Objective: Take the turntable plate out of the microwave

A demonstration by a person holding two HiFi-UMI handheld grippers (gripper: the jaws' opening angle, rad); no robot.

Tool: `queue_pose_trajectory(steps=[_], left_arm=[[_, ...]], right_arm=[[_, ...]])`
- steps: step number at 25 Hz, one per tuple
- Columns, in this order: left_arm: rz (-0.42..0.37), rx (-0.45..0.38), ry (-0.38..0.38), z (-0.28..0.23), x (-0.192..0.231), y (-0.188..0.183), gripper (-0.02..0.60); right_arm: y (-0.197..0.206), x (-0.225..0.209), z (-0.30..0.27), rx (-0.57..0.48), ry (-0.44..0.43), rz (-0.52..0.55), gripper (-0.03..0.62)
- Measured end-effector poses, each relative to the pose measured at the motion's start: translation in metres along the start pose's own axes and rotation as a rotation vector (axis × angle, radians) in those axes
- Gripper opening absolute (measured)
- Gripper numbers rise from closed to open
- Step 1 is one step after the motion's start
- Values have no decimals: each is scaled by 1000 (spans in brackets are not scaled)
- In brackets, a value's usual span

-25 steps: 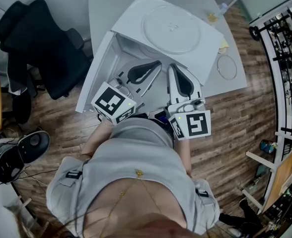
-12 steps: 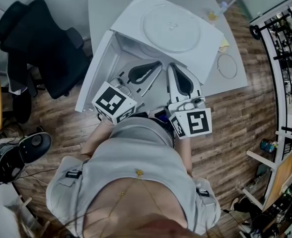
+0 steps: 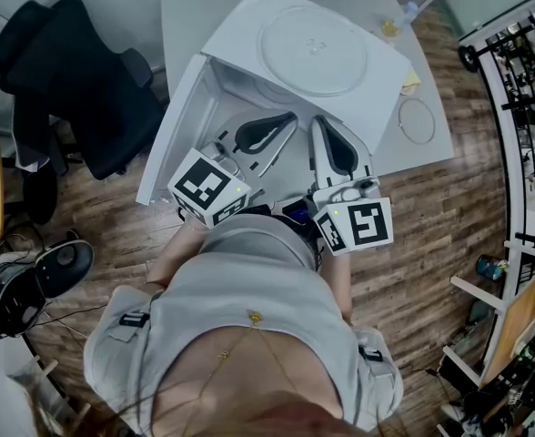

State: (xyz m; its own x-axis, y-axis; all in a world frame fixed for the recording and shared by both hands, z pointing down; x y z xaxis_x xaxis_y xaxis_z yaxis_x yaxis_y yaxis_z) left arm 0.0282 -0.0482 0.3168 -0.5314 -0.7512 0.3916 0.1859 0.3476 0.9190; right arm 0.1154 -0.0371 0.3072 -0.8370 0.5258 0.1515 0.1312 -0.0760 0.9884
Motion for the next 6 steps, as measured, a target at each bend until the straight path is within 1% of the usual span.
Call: queue_pose_trajectory(steps=[6], left_arm=[[5, 4, -4, -1, 3, 0, 34]], right_arm=[[0, -2, -3, 7, -5, -11, 15]])
Point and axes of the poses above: the fingertips, and each gripper's own axes: z backward along the fingers, x to its left, y out of its underside, the point moved 4 cm from there along z, backward along the fingers, and after that the axes turned 14 degrees about z, right-handed, at the moved point
